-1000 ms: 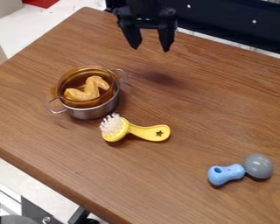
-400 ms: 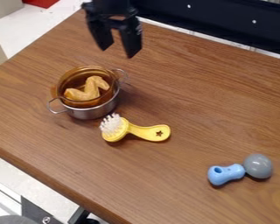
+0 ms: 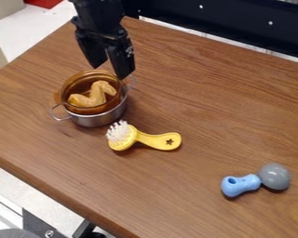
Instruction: Sacar la taza amarillo transparente de la olla de plata y colocarla en la parte superior central de la mesa
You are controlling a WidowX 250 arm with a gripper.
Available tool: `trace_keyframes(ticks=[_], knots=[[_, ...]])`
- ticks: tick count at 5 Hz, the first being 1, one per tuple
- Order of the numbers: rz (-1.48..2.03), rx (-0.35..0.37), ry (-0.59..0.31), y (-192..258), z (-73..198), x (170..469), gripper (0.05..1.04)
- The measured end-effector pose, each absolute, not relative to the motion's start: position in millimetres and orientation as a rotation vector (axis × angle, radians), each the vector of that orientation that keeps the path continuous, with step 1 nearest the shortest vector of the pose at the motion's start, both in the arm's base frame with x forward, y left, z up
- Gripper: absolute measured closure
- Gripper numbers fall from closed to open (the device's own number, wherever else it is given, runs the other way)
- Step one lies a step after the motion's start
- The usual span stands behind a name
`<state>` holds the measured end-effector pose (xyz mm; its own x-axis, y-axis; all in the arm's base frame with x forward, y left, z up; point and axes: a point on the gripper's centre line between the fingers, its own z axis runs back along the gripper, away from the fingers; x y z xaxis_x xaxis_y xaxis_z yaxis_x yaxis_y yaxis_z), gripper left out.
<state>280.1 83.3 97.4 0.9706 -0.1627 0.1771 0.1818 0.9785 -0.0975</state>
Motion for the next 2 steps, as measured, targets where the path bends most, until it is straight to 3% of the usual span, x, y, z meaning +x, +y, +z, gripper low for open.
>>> trace_keyframes(ticks=[2], knots=[[-0.117, -0.062, -0.133, 89.6, 83.6, 275.3, 0.083]])
